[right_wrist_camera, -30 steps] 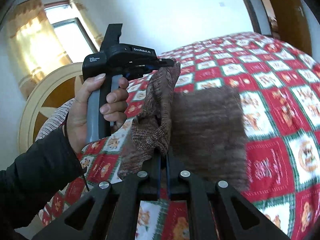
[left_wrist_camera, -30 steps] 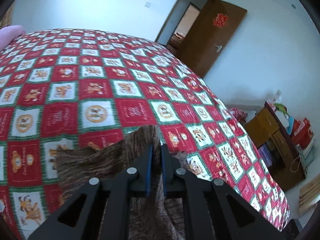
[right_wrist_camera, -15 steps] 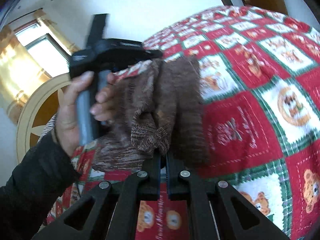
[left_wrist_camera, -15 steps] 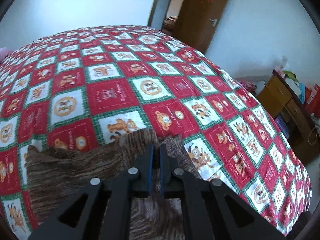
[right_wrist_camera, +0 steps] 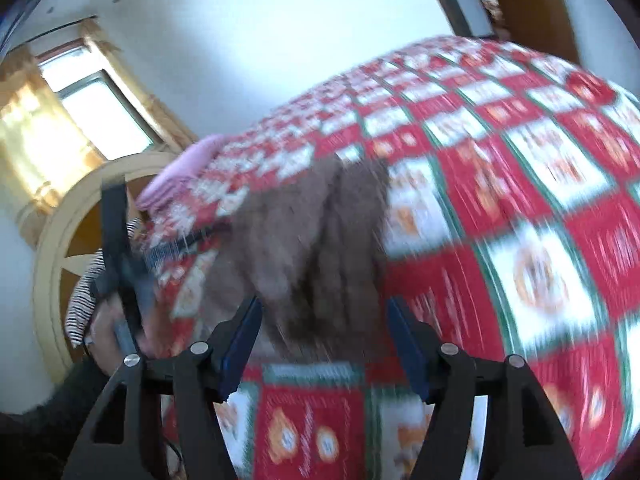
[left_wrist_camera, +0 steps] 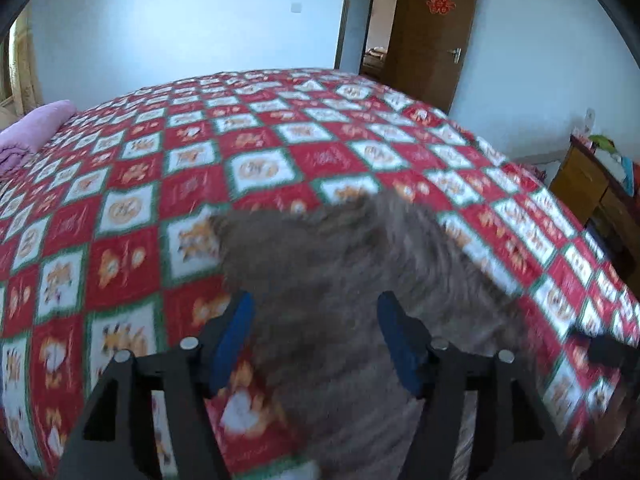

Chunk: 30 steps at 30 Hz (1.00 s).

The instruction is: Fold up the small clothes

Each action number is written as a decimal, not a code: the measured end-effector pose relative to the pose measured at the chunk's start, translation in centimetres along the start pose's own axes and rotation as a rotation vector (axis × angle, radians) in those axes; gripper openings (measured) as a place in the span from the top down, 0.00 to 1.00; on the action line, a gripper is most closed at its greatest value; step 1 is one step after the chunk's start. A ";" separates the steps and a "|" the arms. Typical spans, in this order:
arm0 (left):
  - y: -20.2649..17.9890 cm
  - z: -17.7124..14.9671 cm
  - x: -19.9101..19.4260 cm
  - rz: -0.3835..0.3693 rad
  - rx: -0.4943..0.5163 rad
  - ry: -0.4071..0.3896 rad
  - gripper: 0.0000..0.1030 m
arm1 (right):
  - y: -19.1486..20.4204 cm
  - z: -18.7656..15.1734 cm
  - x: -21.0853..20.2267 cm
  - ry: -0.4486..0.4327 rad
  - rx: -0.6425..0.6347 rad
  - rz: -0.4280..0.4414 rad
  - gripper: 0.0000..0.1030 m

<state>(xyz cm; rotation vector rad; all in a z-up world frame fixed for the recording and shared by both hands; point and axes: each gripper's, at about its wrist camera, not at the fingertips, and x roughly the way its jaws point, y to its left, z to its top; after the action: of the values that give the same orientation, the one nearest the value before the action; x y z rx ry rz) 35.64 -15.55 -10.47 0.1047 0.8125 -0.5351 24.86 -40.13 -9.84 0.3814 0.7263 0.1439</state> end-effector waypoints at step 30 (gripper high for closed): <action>-2.9 -3.9 2.5 -0.063 0.001 0.057 0.10 | -1.3 10.4 13.6 0.143 -0.103 -0.143 0.92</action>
<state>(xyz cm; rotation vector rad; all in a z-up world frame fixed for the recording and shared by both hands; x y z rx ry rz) 32.98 -17.97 -14.63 0.0956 0.8733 -0.5944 41.90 -40.85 -11.74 0.2215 0.8810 0.0735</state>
